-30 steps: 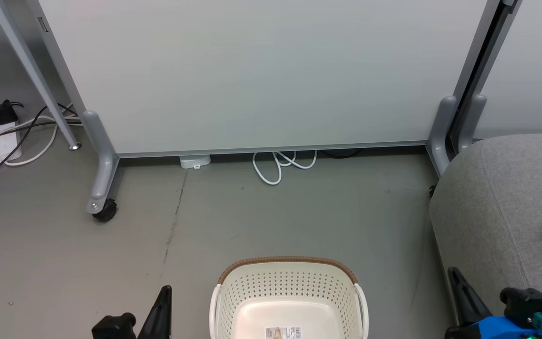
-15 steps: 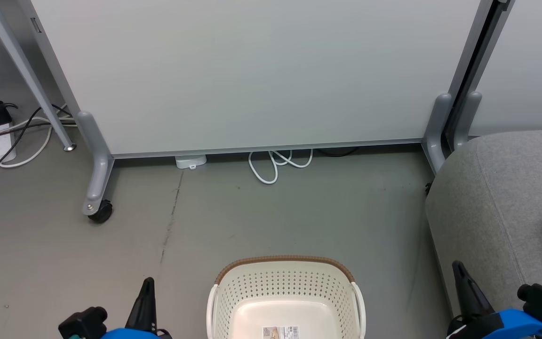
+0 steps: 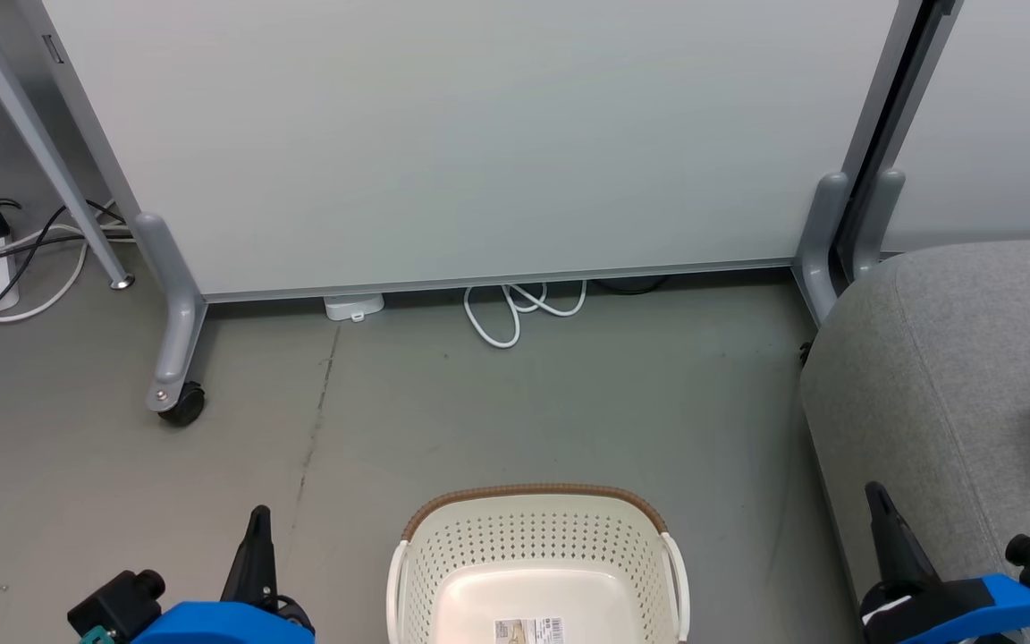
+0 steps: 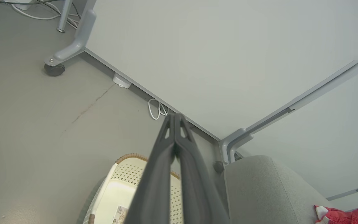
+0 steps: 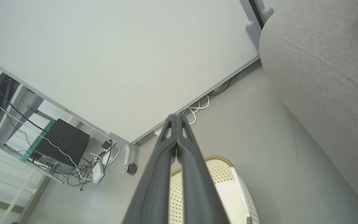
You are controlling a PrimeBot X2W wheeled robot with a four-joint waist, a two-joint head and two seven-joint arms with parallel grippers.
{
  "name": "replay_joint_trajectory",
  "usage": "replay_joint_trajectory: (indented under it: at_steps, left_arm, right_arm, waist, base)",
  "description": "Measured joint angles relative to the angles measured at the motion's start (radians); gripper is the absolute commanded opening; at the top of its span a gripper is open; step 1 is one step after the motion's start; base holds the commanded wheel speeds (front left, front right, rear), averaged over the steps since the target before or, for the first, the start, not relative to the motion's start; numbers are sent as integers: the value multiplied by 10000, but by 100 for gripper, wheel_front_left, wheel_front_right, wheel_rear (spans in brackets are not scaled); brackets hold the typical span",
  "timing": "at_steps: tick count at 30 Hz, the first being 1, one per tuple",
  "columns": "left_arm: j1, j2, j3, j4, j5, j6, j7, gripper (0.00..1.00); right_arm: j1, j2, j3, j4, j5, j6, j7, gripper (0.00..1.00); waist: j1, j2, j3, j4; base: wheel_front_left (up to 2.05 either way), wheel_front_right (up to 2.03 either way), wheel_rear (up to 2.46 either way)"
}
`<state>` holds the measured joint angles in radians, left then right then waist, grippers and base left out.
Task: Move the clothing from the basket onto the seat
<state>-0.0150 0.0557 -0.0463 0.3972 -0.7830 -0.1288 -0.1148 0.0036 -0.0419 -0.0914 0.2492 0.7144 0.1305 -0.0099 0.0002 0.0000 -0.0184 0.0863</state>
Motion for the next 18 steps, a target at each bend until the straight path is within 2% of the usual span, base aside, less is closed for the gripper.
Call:
replay_joint_trajectory:
  at_steps: [18]
  left_arm:
    - [-252, -8, 391, -408, -2178, 0, 608, 0]
  right_arm:
    - [-227, -6, -61, -10, 2343, 0, 324, 0]
  waist:
    - [0, 0, 41, -167]
  base:
    - [0, 0, 0]
